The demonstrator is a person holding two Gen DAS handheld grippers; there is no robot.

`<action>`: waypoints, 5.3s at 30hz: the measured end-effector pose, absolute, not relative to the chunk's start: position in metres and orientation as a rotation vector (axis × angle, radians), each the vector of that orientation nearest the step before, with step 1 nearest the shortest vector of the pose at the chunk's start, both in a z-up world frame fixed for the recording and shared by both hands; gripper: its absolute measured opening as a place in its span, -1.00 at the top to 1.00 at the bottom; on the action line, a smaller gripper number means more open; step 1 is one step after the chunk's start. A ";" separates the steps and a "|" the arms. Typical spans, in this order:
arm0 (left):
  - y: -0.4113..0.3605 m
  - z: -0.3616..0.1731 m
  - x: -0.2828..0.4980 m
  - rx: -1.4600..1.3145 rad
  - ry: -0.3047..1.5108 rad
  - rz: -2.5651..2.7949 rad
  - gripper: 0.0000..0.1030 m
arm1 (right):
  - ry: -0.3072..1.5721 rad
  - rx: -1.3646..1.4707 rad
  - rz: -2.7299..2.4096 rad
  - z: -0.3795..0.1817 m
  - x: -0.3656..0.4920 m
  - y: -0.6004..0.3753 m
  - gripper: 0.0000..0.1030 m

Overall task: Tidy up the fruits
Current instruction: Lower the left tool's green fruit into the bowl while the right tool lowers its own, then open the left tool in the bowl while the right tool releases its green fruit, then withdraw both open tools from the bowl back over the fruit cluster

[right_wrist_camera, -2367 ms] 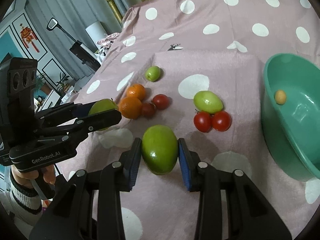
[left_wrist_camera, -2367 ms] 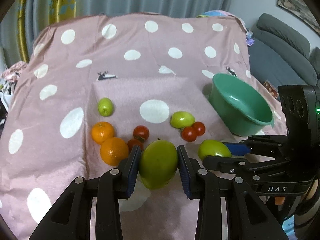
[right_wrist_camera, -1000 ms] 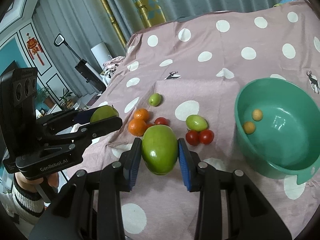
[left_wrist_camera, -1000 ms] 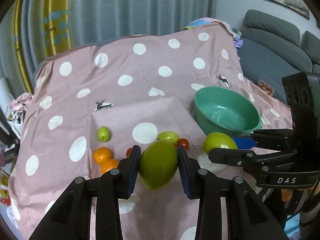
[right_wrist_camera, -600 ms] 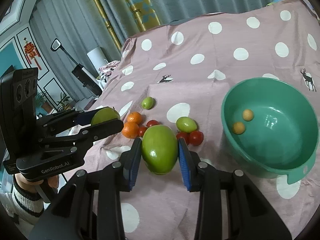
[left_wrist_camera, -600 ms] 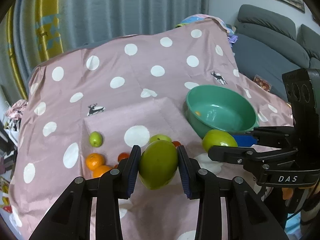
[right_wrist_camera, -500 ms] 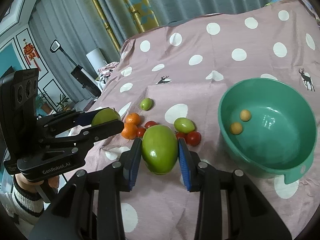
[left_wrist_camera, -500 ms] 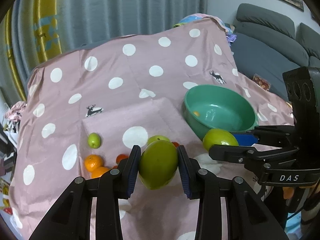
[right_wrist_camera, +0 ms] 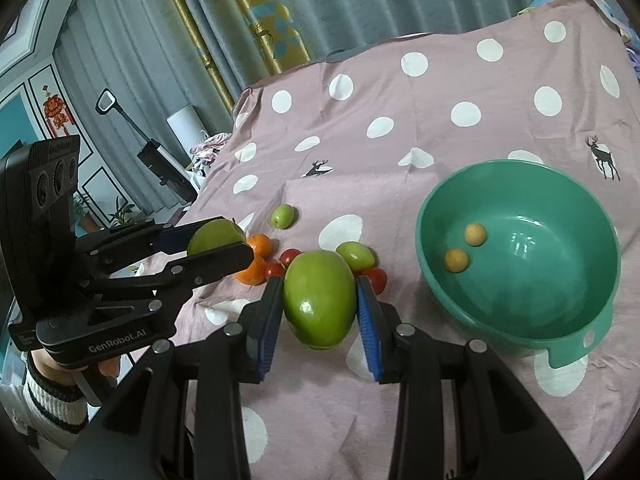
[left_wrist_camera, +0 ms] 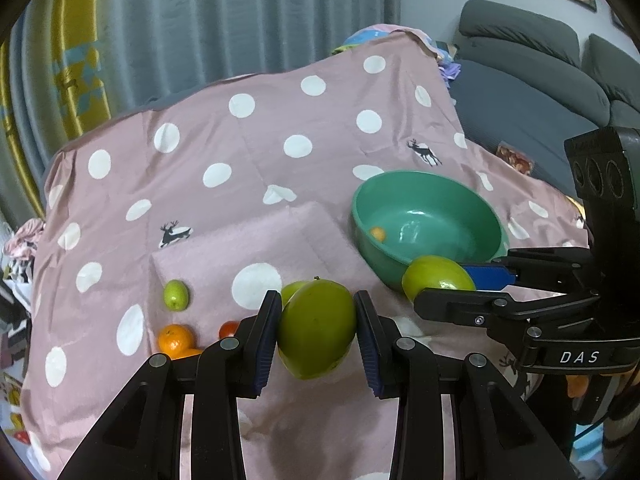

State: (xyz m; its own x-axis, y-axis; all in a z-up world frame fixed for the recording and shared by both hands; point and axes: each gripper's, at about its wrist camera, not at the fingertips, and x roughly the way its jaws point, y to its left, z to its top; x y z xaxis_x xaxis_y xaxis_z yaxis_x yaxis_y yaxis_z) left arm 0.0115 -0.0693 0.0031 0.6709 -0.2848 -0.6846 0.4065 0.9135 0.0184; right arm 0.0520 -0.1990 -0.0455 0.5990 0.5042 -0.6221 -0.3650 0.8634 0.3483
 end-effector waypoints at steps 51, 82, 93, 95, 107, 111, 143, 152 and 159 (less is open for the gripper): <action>-0.144 -0.012 0.056 0.273 0.762 -0.496 0.27 | 0.771 0.304 0.354 -0.065 0.065 -0.268 0.29; -0.196 -0.037 0.107 0.327 0.793 -0.584 0.27 | 0.796 0.304 0.223 -0.084 0.086 -0.311 0.29; -0.199 -0.049 0.112 0.335 0.821 -0.582 0.27 | 0.810 0.222 0.189 -0.085 0.090 -0.307 0.28; -0.199 -0.049 0.111 0.337 0.820 -0.578 0.27 | 0.808 0.221 0.189 -0.084 0.090 -0.307 0.27; -0.187 -0.036 0.098 0.322 0.791 -0.548 -0.31 | 0.783 0.257 0.190 -0.072 0.078 -0.304 0.23; -0.172 -0.025 0.087 0.298 0.774 -0.517 -0.53 | 0.768 0.270 0.197 -0.065 0.068 -0.299 0.00; 0.048 -0.073 -0.026 -0.089 0.962 -0.131 -0.89 | 0.906 0.136 0.422 -0.061 0.029 -0.182 -0.53; 0.043 -0.068 -0.025 -0.122 0.933 -0.225 -0.89 | 0.945 0.113 0.420 -0.072 0.034 -0.167 -0.53; 0.039 -0.071 -0.021 -0.150 0.936 -0.277 -0.89 | 0.970 0.109 0.431 -0.079 0.040 -0.160 -0.53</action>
